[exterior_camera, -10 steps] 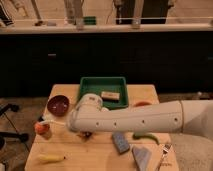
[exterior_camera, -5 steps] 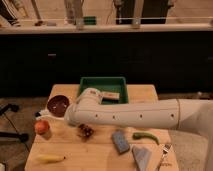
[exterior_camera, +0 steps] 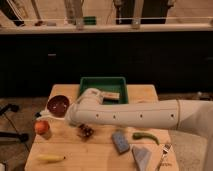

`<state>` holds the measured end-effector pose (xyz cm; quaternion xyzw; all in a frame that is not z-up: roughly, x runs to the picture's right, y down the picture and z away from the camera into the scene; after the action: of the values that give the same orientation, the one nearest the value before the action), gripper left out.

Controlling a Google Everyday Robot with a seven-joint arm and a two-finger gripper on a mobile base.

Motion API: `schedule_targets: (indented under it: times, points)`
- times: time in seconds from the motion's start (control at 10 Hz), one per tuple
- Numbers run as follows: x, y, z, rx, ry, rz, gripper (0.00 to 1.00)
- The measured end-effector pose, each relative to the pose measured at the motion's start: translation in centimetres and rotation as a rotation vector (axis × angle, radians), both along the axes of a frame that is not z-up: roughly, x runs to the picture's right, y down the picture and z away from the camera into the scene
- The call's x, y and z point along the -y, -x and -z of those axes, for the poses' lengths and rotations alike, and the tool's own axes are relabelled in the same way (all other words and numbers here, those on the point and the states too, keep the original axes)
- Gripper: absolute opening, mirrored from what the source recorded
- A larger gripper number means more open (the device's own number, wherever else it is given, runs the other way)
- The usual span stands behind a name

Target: Place brush in purple bowl

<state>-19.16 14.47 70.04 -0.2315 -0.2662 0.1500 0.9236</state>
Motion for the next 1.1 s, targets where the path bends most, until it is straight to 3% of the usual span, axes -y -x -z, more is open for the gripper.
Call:
schedule_targets:
  times: [0.6,1.1]
  points:
    - [2.6,2.1,-4.3,0.070,-0.022,0.033,0.06]
    - [5.4,4.8,-8.8,0.103,-0.062,0.020,0.06]
